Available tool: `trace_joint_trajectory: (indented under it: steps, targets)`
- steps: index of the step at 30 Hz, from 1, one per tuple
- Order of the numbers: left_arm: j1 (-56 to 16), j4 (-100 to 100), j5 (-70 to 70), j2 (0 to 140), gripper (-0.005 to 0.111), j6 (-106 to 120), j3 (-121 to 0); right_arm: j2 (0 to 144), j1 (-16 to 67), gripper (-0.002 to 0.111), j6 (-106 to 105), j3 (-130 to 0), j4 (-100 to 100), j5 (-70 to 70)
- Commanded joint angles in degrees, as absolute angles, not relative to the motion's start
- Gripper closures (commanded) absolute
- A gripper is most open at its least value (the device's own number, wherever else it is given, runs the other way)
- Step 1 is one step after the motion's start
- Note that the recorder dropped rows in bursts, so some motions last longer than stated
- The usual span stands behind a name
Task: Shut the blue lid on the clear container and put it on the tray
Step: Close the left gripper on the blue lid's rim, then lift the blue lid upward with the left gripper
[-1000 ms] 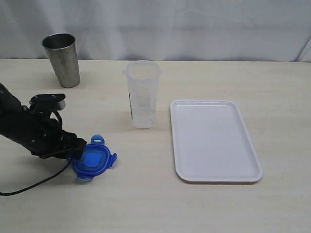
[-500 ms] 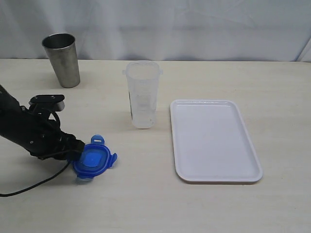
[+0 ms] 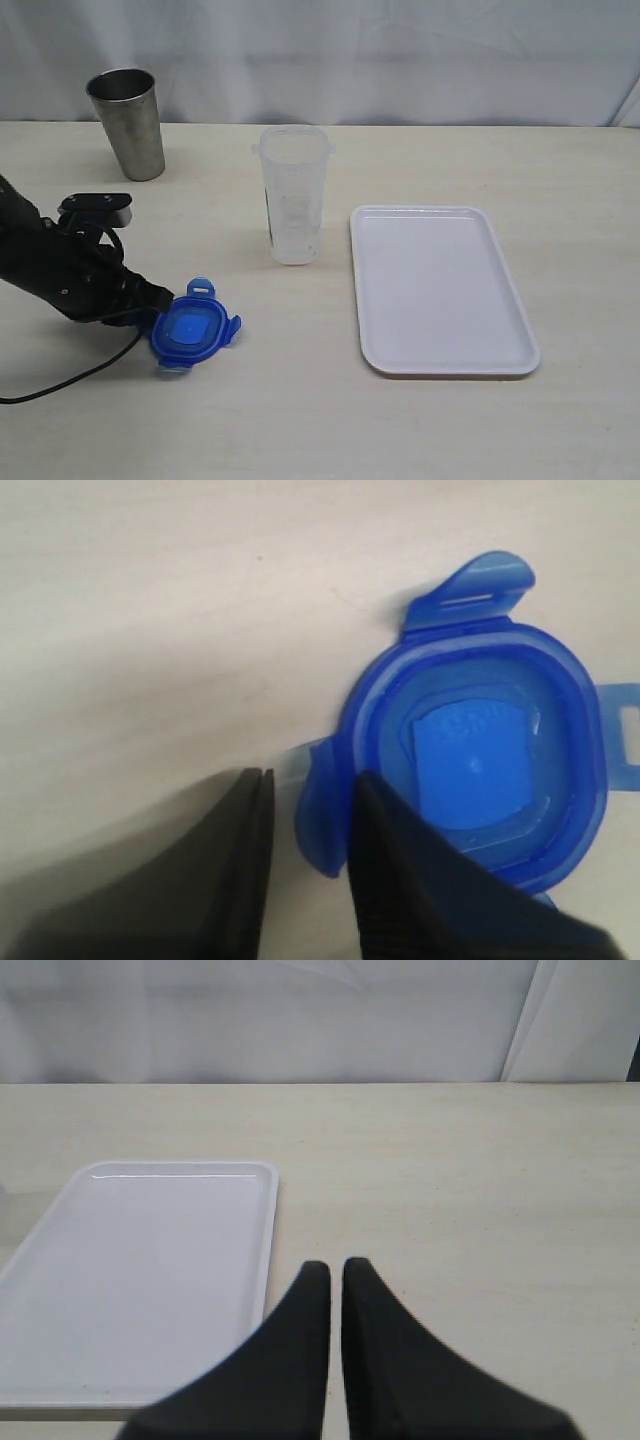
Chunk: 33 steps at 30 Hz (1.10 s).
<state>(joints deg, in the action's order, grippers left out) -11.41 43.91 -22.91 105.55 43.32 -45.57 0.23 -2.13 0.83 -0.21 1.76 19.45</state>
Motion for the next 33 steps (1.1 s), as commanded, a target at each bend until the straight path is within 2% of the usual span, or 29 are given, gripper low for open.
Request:
trace_joint_trajectory:
  steps: [1,8,13,23,33]
  targets:
    - [-11.66,44.53,-23.88,105.6,0.081,43.64,-45.52,0.0,-2.48,0.104,0.81,0.0,1.75,19.01]
    - [-11.66,44.41,-23.19,105.6,0.083,43.64,-45.52,0.0,-2.48,0.104,0.81,0.0,1.75,19.01]
    - [-11.66,43.36,-23.19,105.6,0.107,43.99,-45.52,0.0,-2.48,0.104,0.81,0.0,1.75,19.01]
    - [-11.66,41.06,-23.66,105.03,0.107,44.73,-45.52,0.0,-2.48,0.104,0.81,0.0,1.75,19.01]
    - [-11.66,38.44,-24.89,95.15,0.107,44.96,-45.52,0.0,-2.48,0.104,0.81,0.0,1.75,19.01]
